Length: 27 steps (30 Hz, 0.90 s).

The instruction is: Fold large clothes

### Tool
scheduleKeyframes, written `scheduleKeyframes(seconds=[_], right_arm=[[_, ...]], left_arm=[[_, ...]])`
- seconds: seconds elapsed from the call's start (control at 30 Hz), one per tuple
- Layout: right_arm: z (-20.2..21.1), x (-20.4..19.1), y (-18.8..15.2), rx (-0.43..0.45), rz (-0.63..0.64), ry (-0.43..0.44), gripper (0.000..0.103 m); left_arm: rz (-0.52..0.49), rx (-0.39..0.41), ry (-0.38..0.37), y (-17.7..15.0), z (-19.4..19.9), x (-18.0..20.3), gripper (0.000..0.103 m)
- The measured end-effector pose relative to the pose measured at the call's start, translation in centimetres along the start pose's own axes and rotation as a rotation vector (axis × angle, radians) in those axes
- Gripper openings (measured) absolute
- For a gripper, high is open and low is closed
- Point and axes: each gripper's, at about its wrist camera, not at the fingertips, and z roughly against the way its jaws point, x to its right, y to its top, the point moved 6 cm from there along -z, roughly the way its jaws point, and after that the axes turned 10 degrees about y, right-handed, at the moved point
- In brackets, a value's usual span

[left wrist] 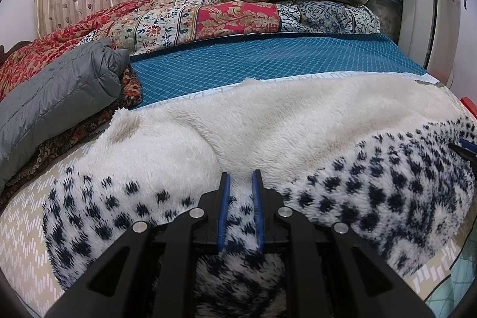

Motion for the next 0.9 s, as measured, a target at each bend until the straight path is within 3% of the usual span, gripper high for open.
scheduleKeyframes(seconds=[0.9], right_arm=[[0.08, 0.14, -0.06, 0.020, -0.013, 0.026, 0.071]], left_arm=[[-0.010, -0.001, 0.015, 0.03, -0.05, -0.19, 0.018]])
